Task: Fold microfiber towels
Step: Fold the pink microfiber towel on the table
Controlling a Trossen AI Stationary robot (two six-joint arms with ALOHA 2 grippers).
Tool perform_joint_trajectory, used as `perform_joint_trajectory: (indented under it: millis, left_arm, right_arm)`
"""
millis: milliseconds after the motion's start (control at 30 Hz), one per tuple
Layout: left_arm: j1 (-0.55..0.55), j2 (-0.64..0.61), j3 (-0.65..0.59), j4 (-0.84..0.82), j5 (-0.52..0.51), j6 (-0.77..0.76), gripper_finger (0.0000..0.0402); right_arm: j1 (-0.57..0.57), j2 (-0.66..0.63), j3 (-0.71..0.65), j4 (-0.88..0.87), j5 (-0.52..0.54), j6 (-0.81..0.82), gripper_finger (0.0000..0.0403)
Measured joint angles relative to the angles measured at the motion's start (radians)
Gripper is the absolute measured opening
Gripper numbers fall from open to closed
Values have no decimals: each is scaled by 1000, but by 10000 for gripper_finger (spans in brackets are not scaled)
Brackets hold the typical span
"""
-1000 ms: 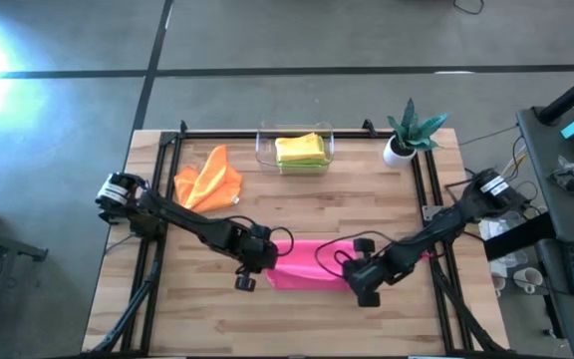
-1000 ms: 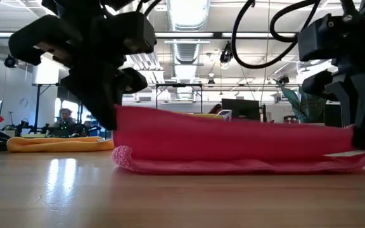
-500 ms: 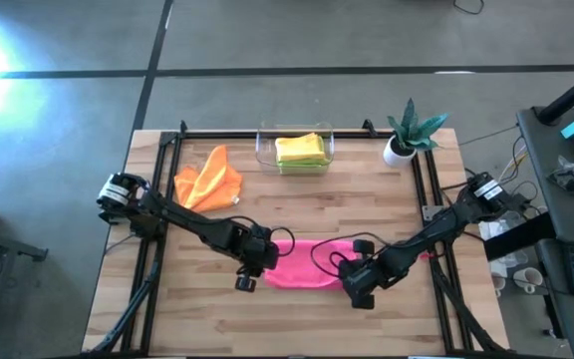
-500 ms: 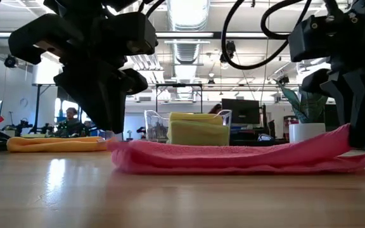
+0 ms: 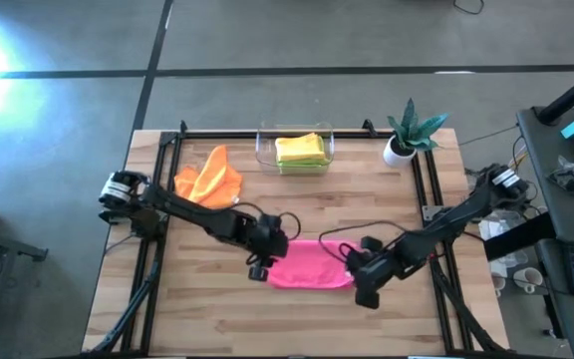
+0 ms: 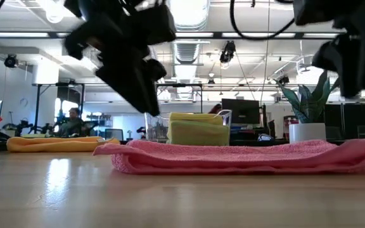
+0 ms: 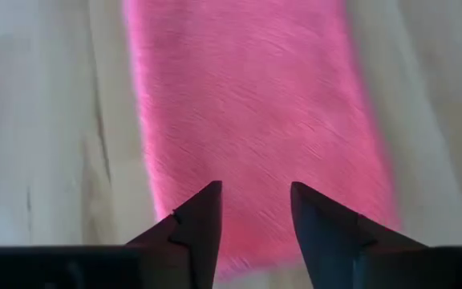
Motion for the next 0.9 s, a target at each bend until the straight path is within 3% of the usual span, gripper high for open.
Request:
perform_joint_trajectory:
  millis: [233,500,633,800,900]
  left_arm:
    - [67,74,-36,55,162,-62,98]
    - [87,147,-35,60,132,-35,46]
    - [112,148,-36,44,-41,14,29]
    - [158,155,-37,6,-393,167,18]
    - [197,157,-27,3,-550,224,18]
  right_arm:
    - [2,-115,-1,-12,117,44,130]
    - [2,-128,-2,-23,142,41,111]
    - [2,-106,-2,-39,142,40,105]
    - [-1,-68,-3,-40,171,58,105]
    - [-11,-45,-3,-49,189,124,105]
